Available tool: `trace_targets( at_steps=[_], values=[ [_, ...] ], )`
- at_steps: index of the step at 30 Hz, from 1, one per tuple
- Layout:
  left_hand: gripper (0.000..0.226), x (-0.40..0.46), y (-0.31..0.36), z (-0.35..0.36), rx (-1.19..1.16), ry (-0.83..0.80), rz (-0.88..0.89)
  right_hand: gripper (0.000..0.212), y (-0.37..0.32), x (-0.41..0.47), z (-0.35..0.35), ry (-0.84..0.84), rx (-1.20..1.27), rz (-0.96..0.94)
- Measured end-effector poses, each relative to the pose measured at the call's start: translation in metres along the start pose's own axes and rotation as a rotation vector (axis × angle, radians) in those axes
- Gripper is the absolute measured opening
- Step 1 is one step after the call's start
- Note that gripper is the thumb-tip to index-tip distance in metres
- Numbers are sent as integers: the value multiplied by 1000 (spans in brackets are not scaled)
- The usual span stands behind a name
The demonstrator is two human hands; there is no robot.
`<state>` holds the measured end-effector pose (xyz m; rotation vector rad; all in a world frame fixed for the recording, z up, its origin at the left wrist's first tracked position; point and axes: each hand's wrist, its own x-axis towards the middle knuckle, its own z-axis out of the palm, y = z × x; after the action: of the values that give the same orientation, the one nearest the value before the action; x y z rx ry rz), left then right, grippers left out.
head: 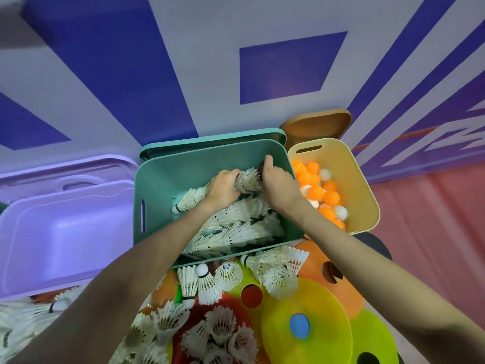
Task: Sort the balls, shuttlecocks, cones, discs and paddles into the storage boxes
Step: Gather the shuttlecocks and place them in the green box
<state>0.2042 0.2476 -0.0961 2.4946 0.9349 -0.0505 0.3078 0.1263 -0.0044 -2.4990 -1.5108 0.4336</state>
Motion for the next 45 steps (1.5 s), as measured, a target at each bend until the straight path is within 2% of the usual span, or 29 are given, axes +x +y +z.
trace_targets(
  at_steps=[5, 10, 15, 18, 23, 25, 28, 31, 34, 37, 41, 43, 45],
  values=[
    [27, -5, 4, -8, 104, -22, -13, 51, 1, 7, 5, -28, -23, 1],
    [37, -13, 9, -26, 198, -16, 34, 58, 1, 8, 5, -18, -139, 13],
    [34, -21, 7, -35, 340, -22, 76, 42, -5, 6, 7, -50, -263, 13],
    [32, -21, 6, -36, 397, -12, 76, 41, -7, 10, 7, -83, -255, -10],
    [36, -19, 2, -36, 349, -10, 62, 47, -3, 20, 15, -196, -161, 56],
    [41, -24, 1, -37, 259, -13, 82, 42, 1, 21, 22, -227, -168, 47],
    [35, -34, -3, -35, 226, 72, 111, 34, 4, 23, 27, -251, -197, 43],
    [31, -43, -9, -30, 230, 129, 29, 27, 2, 25, 29, -282, -243, 42],
    [42, -48, -11, -29, 178, -34, -25, 22, 1, 23, 30, -276, -332, 23],
    [52, -48, -14, -31, 159, -167, -30, 22, 5, 23, 39, -290, -316, 5],
    [48, -48, -17, -32, 98, -346, -75, 38, 6, 21, 42, -412, -146, 11],
    [49, -49, -15, -32, 79, -366, -79, 40, 5, 18, 38, -480, -101, 24],
    [48, -51, -13, -33, 37, -305, -84, 39, 4, 14, 33, -489, -94, 14]
  ],
)
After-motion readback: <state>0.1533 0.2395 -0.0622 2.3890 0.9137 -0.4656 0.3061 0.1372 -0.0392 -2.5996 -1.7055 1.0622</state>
